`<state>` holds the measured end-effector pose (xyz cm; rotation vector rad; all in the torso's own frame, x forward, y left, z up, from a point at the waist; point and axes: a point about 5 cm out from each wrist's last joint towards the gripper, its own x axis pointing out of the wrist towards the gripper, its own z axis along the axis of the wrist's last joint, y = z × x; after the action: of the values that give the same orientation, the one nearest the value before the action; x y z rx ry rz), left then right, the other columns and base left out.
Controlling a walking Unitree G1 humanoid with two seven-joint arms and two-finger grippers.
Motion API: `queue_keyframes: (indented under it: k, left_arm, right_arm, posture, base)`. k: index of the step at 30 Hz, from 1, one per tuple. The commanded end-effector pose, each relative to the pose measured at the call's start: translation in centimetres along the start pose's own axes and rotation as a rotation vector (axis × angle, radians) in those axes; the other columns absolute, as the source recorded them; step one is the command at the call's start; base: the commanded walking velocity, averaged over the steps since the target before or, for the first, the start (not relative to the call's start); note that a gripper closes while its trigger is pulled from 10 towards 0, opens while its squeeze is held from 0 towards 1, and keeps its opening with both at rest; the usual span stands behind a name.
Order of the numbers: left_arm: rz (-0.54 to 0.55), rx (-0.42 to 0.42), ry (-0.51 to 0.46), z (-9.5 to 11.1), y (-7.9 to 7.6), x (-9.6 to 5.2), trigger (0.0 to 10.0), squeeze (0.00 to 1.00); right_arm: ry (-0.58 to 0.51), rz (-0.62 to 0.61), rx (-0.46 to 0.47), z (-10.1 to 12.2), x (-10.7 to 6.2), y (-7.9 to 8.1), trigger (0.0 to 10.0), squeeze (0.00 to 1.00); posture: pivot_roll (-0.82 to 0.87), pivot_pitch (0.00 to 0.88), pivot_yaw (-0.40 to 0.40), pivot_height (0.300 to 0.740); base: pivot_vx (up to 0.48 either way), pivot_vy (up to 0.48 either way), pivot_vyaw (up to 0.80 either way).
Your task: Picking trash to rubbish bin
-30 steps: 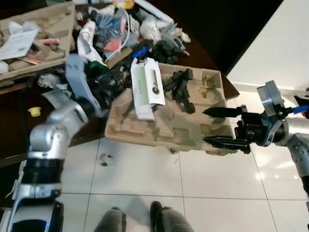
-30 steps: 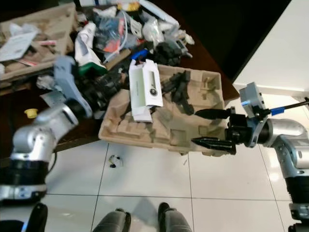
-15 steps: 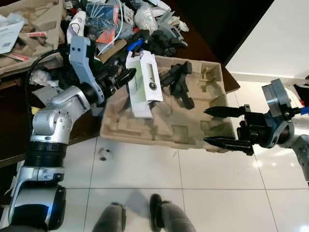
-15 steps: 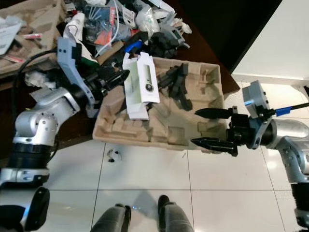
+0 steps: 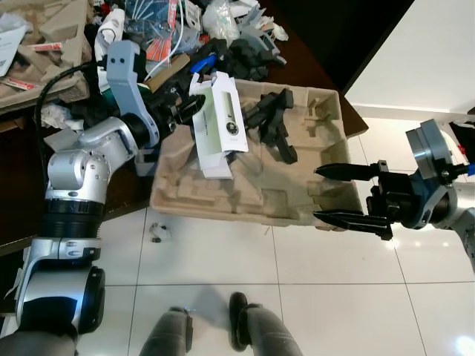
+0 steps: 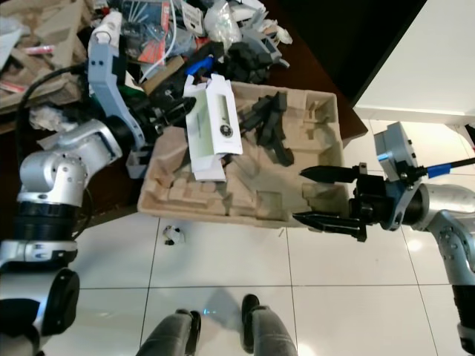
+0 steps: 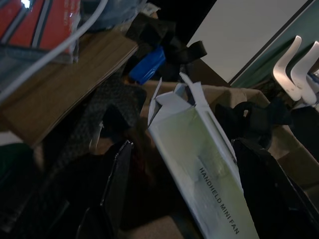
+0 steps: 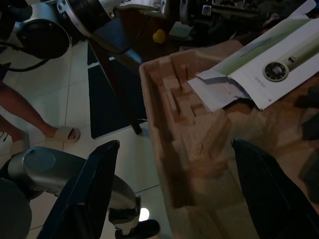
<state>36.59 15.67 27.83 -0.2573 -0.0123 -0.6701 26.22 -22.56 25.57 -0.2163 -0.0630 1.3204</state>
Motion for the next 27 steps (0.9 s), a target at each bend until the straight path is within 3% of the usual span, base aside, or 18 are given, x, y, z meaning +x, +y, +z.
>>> queue_keyframes:
  k: [1, 6, 13, 24, 25, 27]
  left_arm:
    - [0.002, -0.012, 0.023, -0.1, 0.2, -0.1, 10.0, 0.00]
    - [-0.105, -0.178, 0.029, -0.5, -1.2, 0.7, 10.0, 0.00]
    - [-0.145, -0.219, 0.069, -1.0, -1.7, 1.3, 10.0, 0.00]
    - [-0.168, -0.210, 0.143, -1.8, -2.6, 1.7, 10.0, 0.00]
    - [-0.167, -0.211, 0.144, -1.9, -2.6, 1.7, 7.6, 0.00]
    - [-0.167, -0.213, 0.144, -1.9, -2.6, 1.7, 7.6, 0.00]
  right_arm:
    - [-0.002, 0.023, -0.005, 0.2, 0.1, 0.5, 10.0, 0.00]
    - [0.004, 0.008, -0.036, 1.2, -0.1, 0.7, 10.0, 0.00]
    - [0.010, -0.005, -0.048, 1.3, 0.0, 0.8, 10.0, 0.00]
    - [-0.006, -0.016, -0.061, 1.8, 0.3, 0.9, 10.0, 0.00]
    - [-0.009, -0.017, -0.064, 1.9, 0.3, 0.9, 10.0, 0.00]
    - [-0.011, -0.017, -0.065, 1.9, 0.4, 0.9, 10.0, 0.00]
  posture:
    - [0.00, 0.363, -0.086, 0.740]
    - [-0.01, 0.367, -0.085, 0.740]
    - [-0.02, 0.369, -0.081, 0.740]
    - [-0.03, 0.364, -0.072, 0.740]
    - [-0.03, 0.364, -0.072, 0.740]
    - [-0.03, 0.364, -0.072, 0.740]
  base:
    - [0.000, 0.000, 0.00]
    - [0.000, 0.000, 0.00]
    - [0.000, 0.000, 0.00]
    - [0.000, 0.000, 0.00]
    - [0.000, 0.000, 0.00]
    - [0.000, 0.000, 0.00]
